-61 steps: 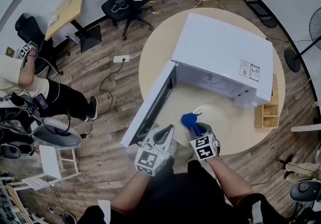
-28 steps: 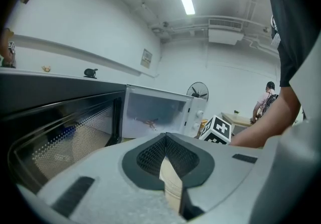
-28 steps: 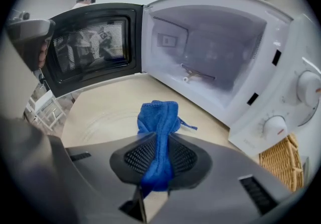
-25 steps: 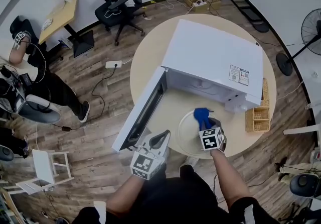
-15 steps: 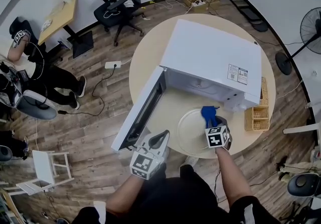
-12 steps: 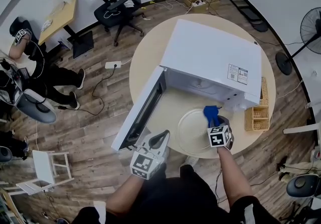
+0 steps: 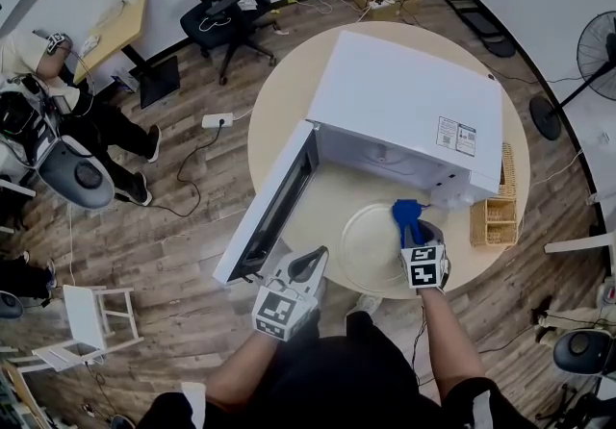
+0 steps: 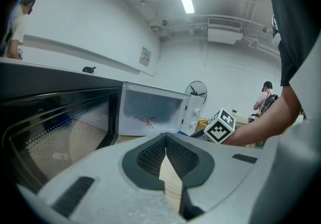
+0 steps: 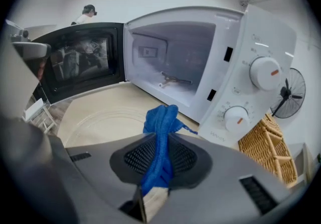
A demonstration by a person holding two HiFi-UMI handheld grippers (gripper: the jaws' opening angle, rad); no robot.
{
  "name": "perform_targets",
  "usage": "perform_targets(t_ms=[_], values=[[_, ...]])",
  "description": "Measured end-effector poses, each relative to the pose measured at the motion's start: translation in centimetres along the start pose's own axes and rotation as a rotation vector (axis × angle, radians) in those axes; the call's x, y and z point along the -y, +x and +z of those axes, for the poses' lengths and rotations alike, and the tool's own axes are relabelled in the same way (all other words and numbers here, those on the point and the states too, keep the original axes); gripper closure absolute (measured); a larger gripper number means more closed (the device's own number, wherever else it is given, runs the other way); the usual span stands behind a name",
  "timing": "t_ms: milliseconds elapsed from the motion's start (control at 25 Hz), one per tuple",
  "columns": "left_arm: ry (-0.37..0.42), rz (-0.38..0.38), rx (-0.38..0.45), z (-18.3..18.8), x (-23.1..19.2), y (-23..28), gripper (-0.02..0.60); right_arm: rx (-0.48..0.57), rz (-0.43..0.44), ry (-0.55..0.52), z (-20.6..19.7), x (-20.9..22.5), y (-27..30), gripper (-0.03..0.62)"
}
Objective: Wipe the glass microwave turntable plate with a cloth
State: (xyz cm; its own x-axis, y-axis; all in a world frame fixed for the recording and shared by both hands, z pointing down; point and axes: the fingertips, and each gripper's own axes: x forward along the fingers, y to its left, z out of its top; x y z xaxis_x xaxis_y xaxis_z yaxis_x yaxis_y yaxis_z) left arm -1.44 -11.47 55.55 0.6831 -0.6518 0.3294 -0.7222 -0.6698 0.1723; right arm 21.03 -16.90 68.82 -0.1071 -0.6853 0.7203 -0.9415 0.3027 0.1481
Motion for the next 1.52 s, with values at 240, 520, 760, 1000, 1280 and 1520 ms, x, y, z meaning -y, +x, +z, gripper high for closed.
perform_targets(t_ms=[240, 520, 760, 1000, 1280, 1520], values=[[0.010, -0.005, 0.000, 0.0, 0.3, 0.0, 0.575, 0.058, 0.105, 0.012, 1.2, -4.8, -3.0, 0.526], [0.022, -0.010, -0.003, 0.1, 0.7, 0.2, 0.575, 0.074, 0.229, -0.013, 0.5, -10.1, -4.6, 0.526], [0.026, -0.005, -0.011, -0.3, 0.4, -0.1, 0.575, 0.046, 0.321, -0.037, -0.5, -14.5, -5.0, 0.526], [0.029, -0.009, -0.012, -0.3, 0.8, 0.0, 0.575, -0.032, 0.355, -0.077, -2.6, -16.3, -4.0, 0.526], [0.031, -0.002, -0.025, -0.9, 0.4, -0.6, 0.575, -0.063, 0.342, -0.106, -3.4, -16.2, -3.0, 0.526], [0.028, -0.006, -0.025, -1.0, 0.8, -0.4, 0.575, -0.078, 0.305, -0.110, -3.9, -15.1, -3.1, 0.525]])
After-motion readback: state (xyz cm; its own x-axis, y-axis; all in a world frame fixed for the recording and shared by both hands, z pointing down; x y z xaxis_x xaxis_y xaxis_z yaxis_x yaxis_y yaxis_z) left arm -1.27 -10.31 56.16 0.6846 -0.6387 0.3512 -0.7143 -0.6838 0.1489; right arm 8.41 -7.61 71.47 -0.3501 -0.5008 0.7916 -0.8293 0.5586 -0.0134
